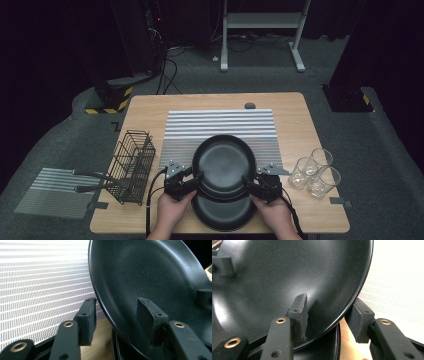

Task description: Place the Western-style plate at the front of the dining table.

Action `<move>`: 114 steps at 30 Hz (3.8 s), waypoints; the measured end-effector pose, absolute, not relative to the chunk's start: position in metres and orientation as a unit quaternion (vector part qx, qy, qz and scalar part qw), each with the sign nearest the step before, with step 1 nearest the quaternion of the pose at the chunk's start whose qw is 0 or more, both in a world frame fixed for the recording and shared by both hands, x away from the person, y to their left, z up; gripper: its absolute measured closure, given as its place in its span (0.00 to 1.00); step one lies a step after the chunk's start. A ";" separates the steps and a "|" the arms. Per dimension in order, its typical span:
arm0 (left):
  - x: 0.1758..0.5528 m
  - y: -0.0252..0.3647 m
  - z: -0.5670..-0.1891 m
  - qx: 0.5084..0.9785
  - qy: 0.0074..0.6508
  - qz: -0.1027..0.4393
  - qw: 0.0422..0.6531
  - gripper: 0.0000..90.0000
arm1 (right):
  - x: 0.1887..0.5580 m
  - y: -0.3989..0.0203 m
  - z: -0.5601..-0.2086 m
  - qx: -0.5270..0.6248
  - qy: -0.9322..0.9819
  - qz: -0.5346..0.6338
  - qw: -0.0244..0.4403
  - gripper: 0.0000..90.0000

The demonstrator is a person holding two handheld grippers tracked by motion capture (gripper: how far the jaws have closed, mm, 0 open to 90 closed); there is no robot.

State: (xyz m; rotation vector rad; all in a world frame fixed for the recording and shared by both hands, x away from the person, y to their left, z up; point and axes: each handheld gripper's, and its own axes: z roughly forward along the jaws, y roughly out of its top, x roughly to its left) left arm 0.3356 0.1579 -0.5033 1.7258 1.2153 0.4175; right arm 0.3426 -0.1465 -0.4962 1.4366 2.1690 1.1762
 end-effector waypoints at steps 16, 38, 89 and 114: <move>0.318 0.145 -0.515 0.705 0.496 0.184 0.473 0.55 | 0.342 -0.144 -0.497 0.491 0.756 0.409 0.146 0.60; 0.319 0.149 -0.516 0.703 0.493 0.176 0.481 0.58 | 0.348 -0.154 -0.502 0.463 0.761 0.437 0.124 0.62; 0.318 0.149 -0.492 0.698 0.466 0.204 0.504 0.59 | 0.343 -0.154 -0.484 0.455 0.734 0.479 0.160 0.61; 0.353 0.143 -0.477 0.680 0.477 0.201 0.519 0.60 | 0.372 -0.159 -0.466 0.455 0.730 0.483 0.164 0.62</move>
